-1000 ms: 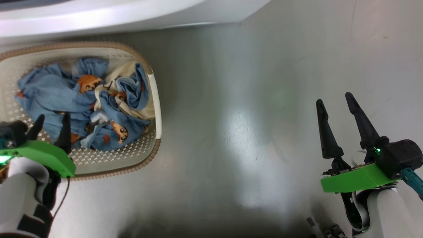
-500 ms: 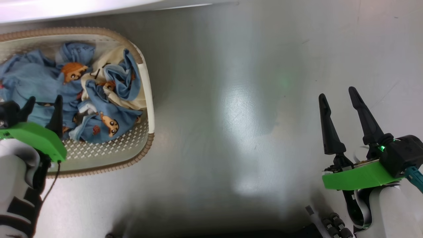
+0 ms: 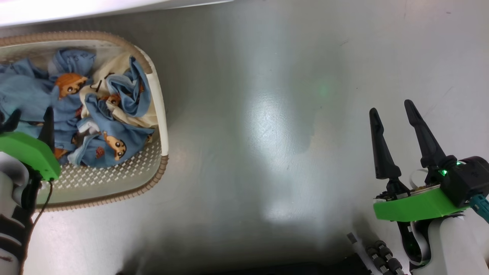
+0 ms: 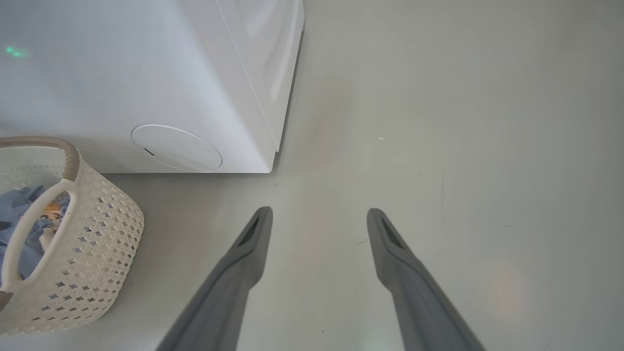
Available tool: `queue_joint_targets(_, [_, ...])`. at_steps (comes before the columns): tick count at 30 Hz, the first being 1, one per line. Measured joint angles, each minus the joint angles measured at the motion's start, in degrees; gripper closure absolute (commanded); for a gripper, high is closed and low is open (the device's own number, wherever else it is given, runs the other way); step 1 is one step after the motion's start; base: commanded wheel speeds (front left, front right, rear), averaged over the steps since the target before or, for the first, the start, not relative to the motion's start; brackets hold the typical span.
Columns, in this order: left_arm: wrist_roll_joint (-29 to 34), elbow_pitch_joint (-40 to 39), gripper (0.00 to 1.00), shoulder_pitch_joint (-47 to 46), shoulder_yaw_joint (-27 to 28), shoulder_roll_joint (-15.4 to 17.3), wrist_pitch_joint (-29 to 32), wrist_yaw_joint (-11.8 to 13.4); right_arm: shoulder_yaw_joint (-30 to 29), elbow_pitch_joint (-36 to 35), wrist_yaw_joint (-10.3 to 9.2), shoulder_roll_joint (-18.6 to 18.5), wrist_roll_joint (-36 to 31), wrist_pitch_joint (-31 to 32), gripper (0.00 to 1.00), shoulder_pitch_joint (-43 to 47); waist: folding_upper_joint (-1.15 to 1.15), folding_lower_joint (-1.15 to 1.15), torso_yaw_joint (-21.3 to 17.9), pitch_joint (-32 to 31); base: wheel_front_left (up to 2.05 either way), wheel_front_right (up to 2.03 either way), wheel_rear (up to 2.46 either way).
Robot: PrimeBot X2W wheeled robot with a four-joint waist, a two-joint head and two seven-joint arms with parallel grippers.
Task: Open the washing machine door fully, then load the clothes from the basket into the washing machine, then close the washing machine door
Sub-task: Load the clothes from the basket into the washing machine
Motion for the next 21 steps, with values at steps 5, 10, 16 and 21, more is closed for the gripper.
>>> queue_joint_targets(5, [-1.79, 1.76, 0.62, -1.36, -1.00, -0.10, 0.82, 0.00, -0.11, -0.58, 0.00, 0.00, 0.00, -0.01, 0.00, 0.61, 0.00, 0.00, -0.16, 0.19, 0.00, 0.00, 0.00])
queue_joint_targets(10, [-3.52, 2.24, 1.00, -1.94, -2.14, -0.69, 1.16, 0.00, -0.08, -0.60, 0.00, 0.01, 0.01, -0.01, 0.00, 0.58, 0.00, 0.00, 0.04, 0.05, 0.00, 0.00, 0.00])
queue_joint_targets(16, [-5.61, 2.05, 1.00, -1.70, -3.16, -0.94, 0.71, 0.00, -0.10, -0.53, 0.00, 0.01, 0.02, -0.01, 0.00, 0.53, 0.00, 0.00, 0.05, -1.34, 0.00, 0.00, 0.00])
queue_joint_targets(21, [-6.86, 0.82, 1.00, -0.24, -3.61, -0.91, 0.04, 0.00, 0.01, -0.05, 0.00, 0.01, 0.10, -0.01, 0.00, 0.13, 0.00, 0.00, 0.22, -3.15, 0.00, 0.00, 0.00])
